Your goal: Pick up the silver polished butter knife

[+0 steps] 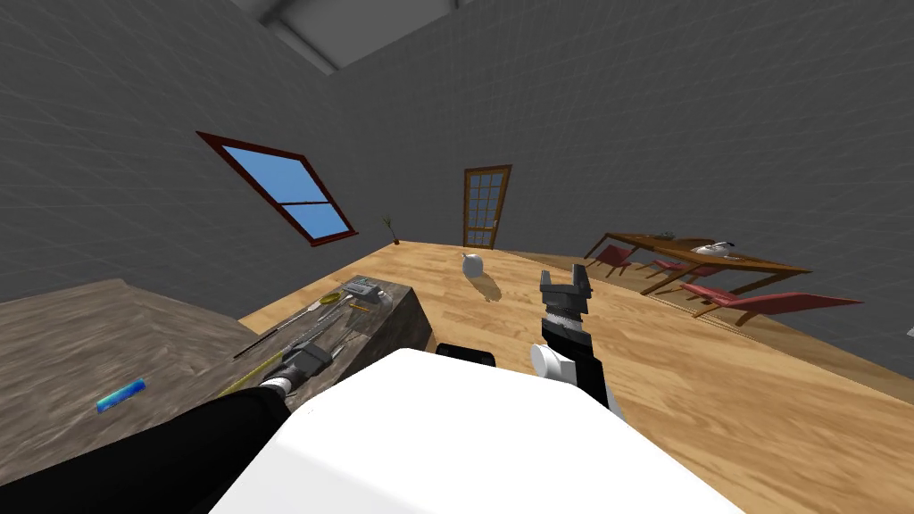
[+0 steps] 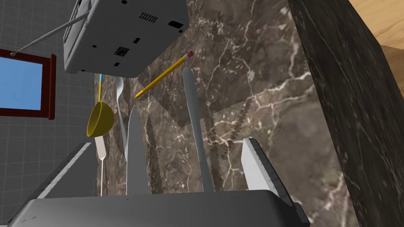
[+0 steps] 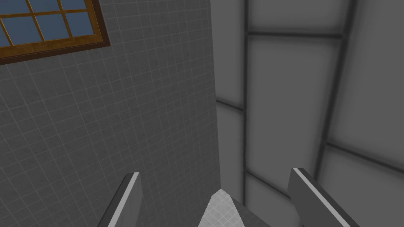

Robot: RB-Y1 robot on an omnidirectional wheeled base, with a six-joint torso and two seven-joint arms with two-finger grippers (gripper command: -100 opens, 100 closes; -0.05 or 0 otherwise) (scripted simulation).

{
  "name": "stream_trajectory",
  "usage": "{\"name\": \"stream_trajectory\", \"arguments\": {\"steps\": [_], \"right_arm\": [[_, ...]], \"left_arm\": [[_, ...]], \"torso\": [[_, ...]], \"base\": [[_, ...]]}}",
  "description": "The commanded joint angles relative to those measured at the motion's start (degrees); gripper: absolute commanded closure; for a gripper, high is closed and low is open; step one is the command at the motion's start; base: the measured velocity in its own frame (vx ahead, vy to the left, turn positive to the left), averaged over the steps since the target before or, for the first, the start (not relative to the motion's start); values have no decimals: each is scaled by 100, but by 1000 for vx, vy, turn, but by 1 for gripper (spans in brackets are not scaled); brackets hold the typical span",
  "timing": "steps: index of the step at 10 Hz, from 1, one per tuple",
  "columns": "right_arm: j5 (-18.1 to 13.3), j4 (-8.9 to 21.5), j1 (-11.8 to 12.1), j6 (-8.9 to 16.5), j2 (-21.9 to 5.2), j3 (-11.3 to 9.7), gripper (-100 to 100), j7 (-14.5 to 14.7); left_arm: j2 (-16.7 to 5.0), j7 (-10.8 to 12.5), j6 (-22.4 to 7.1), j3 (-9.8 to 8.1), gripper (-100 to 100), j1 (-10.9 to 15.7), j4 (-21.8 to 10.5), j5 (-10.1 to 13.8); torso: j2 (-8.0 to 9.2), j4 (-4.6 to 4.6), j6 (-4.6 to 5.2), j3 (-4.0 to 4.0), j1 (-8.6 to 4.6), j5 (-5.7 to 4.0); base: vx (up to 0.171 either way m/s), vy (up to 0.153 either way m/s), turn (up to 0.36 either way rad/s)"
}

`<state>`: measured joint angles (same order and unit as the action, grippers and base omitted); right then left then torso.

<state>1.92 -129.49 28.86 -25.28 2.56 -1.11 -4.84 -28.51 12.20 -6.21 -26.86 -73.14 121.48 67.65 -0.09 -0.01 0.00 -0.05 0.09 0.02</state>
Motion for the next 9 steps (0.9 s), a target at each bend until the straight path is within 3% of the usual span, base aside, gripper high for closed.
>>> {"name": "stream_trajectory", "arguments": {"steps": [1, 2, 4, 5, 6, 7, 8, 9], "right_arm": [[0, 0, 0, 0, 0, 0, 0, 0], [0, 0, 1, 0, 0, 0, 0, 0], [0, 0, 1, 0, 0, 1, 0, 0], [0, 0, 1, 0, 0, 1, 0, 0], [0, 0, 0, 0, 0, 0, 0, 0], [0, 0, 1, 0, 0, 1, 0, 0], [0, 0, 0, 0, 0, 0, 0, 0], [0, 0, 1, 0, 0, 1, 0, 0]], "left_arm": [[-58, 57, -111, -3, -100, -126, -46, 277], [-191, 173, -293, -25, -100, -362, -152, 440], [-191, 173, -293, -25, -100, -362, -152, 634], [-320, 293, -467, -33, -100, -593, -261, 875], [-320, 293, -467, -33, -100, -593, -261, 982], [-446, 417, -633, -27, -100, -816, -372, 1246], [-446, 417, -633, -27, -100, -816, -372, 1321], [-567, 543, -789, -8, -100, -1032, -486, 1540]], "torso": [[0, 0, 0, 0, 0, 0], [0, 0, -3, 0, -1, 0], [-2, 0, -3, -1, 1, 1], [3, 1, -5, 2, -4, 0], [1, 0, 1, 1, -2, 0], [1, 1, -3, 1, 0, 0], [-1, 0, -1, -1, 2, 1], [-1, 0, -3, -1, 2, 1]], "base": [[25, 21, -122], [36, 23, -278], [20, 18, -42], [22, 15, -237], [20, 25, -148], [31, 27, -199], [26, 31, -136], [25, 32, -243]]}}
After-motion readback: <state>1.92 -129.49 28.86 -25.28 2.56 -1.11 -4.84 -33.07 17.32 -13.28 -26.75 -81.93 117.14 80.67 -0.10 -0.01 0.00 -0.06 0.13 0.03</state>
